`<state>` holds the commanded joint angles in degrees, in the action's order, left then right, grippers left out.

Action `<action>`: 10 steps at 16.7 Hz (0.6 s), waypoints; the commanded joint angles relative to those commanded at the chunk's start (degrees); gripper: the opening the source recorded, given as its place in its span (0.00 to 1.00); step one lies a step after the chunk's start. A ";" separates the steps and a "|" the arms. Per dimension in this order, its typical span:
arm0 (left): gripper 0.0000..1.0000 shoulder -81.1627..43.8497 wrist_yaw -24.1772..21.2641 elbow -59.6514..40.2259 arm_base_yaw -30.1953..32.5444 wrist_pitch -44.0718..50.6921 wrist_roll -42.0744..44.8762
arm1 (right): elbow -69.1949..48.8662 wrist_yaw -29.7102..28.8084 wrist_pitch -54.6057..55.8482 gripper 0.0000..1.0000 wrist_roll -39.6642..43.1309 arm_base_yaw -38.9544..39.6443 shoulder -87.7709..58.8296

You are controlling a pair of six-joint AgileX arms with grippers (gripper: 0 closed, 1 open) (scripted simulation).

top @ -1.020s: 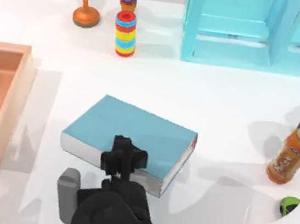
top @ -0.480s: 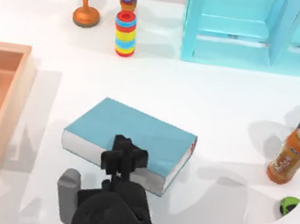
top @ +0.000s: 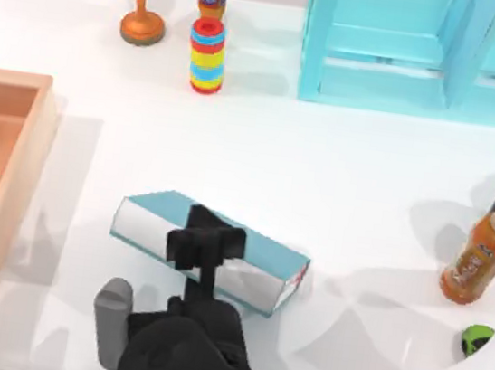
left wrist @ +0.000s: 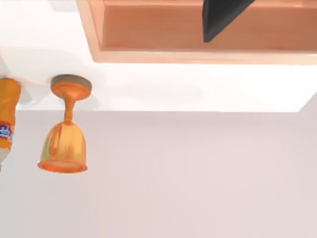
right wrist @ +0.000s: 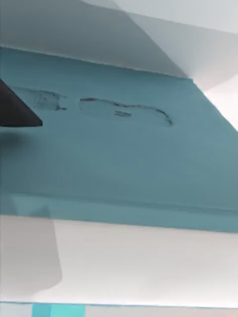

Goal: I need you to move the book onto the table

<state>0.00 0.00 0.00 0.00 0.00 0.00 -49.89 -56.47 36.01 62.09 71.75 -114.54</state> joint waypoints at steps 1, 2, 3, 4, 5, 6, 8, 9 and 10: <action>1.00 0.00 0.00 0.00 0.00 0.00 0.00 | 0.00 0.00 0.00 1.00 0.00 0.00 0.00; 1.00 0.00 0.00 0.00 0.00 0.00 0.00 | 0.00 0.00 0.00 1.00 0.00 0.00 0.00; 1.00 0.00 0.00 0.00 0.00 0.00 0.00 | 0.00 0.00 0.00 1.00 0.00 0.00 0.00; 1.00 0.00 0.00 0.00 0.00 0.00 0.00 | 0.00 0.00 0.00 1.00 0.00 0.00 0.00; 1.00 0.00 0.00 0.00 0.00 0.00 0.00 | 0.00 0.00 0.00 1.00 0.00 0.00 0.00; 1.00 0.00 0.00 0.00 0.00 0.00 0.00 | 0.06 0.02 -0.01 1.00 -0.05 0.03 -0.08; 1.00 0.00 0.00 0.00 0.00 0.00 0.00 | -0.11 -0.35 -0.79 1.00 -0.79 0.79 0.03; 1.00 0.00 0.00 0.00 0.00 0.00 0.00 | -0.36 -0.93 -2.07 1.00 -2.00 1.99 0.17; 1.00 0.00 0.00 0.00 0.00 0.00 0.00 | -0.67 -1.72 -3.98 1.00 -3.76 3.55 0.32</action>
<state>0.00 0.00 0.00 0.00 0.00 0.00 -50.56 -58.19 32.04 58.33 75.30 -114.22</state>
